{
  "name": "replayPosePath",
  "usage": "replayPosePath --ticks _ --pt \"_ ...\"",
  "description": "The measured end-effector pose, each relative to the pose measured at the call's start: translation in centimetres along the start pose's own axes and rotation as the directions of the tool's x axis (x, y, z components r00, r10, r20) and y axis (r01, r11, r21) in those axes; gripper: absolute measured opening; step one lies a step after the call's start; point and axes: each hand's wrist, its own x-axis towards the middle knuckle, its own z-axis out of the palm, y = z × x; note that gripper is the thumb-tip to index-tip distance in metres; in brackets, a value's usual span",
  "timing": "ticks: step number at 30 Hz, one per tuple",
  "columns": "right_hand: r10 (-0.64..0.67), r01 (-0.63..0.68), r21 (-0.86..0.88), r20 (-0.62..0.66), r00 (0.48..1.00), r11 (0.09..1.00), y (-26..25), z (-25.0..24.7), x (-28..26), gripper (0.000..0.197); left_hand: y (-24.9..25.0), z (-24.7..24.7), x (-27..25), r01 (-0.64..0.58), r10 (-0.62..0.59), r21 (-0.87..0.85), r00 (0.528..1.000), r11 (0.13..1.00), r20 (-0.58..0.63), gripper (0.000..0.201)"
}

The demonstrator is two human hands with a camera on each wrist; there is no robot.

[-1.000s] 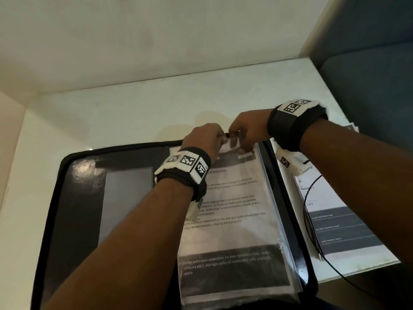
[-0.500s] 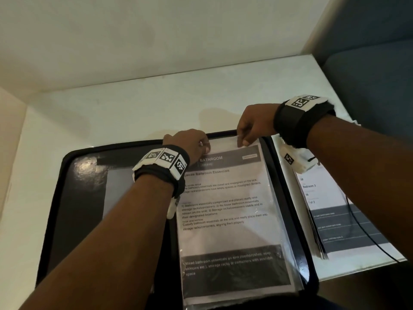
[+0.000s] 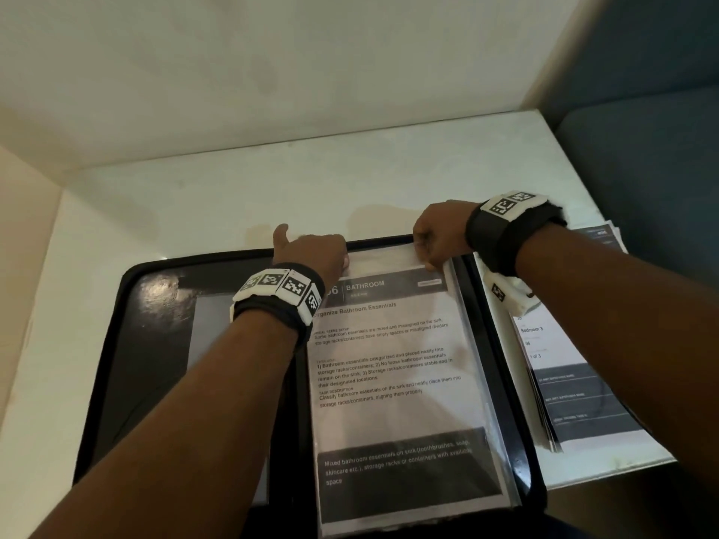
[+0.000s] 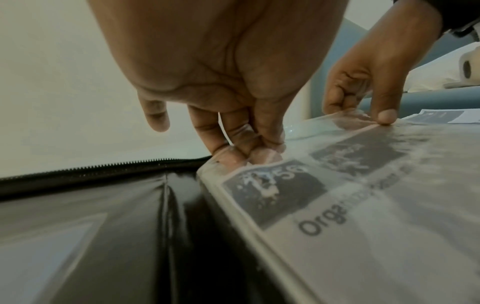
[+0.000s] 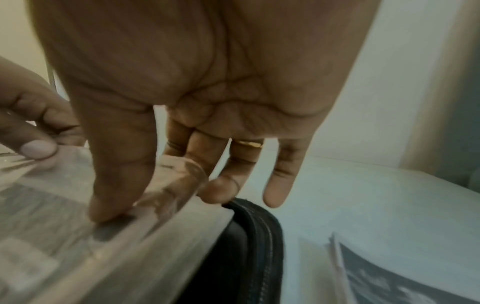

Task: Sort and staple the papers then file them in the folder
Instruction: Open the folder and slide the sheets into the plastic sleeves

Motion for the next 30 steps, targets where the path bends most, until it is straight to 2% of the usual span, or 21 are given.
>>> replayPosePath --ticks 4,5,8,9,11,13,15,19,21,24,28,30 --pt "-0.003 0.003 0.062 0.003 1.0 0.998 0.7 -0.1 -0.8 0.015 -0.2 0.4 -0.6 0.03 -0.035 -0.098 0.998 0.995 -0.047 0.02" --pt "-0.005 0.008 0.073 -0.03 1.0 0.997 0.6 0.0 -1.0 0.016 0.1 0.4 -1.0 0.024 -0.027 -0.072 0.998 0.997 -0.049 0.023" --pt "-0.021 0.071 0.229 -0.216 0.976 0.971 0.3 -0.9 -2.5 0.024 2.2 -0.3 -2.7 0.012 -0.013 -0.011 0.993 1.0 -0.115 0.053" --pt "-0.014 0.09 0.275 -0.266 0.964 0.957 0.0 -1.7 -3.4 0.021 3.3 -0.7 -3.6 0.001 -0.002 -0.006 0.988 1.0 -0.156 0.054" --pt "0.016 0.089 0.31 -0.322 0.947 0.946 -0.7 -3.3 -5.6 0.01 6.1 -1.1 -6.2 -0.052 0.05 -0.006 0.982 0.999 -0.182 0.041" --pt "0.057 0.078 0.331 -0.381 0.923 0.94 -1.5 -4.4 -8.3 0.008 9.2 -0.4 -9.8 -0.098 0.088 -0.082 0.989 0.992 -0.121 0.029" --pt "0.119 0.079 0.388 -0.461 0.88 0.918 -2.5 -4.7 -11.5 0.011 12.2 1.1 -14.2 -0.136 0.132 -0.177 0.991 0.975 -0.034 0.03" --pt "0.205 0.131 0.525 -0.534 0.82 0.841 -4.6 -2.8 -18.6 0.014 16.5 5.8 -20.8 -0.289 0.303 -0.098 0.936 0.952 0.177 0.064" --pt "0.239 0.155 0.569 -0.556 0.796 0.807 -5.3 -0.9 -21.9 0.017 17.1 7.7 -22.2 -0.367 0.368 -0.038 0.911 0.929 0.187 0.062" --pt "0.303 0.165 0.629 -0.567 0.766 0.76 -5.6 1.2 -25.6 0.019 16.8 8.4 -22.4 -0.415 0.407 0.034 0.903 0.909 0.14 0.045" --pt "0.348 0.148 0.649 -0.57 0.744 0.746 -5.2 2.1 -28.4 0.021 16.7 7.8 -22.1 -0.483 0.464 0.073 0.867 0.873 0.181 0.054" --pt "0.355 0.163 0.646 -0.592 0.723 0.745 -5.1 1.7 -28.9 0.02 16.6 7.8 -22.0 -0.511 0.487 0.106 0.852 0.853 0.191 0.051"
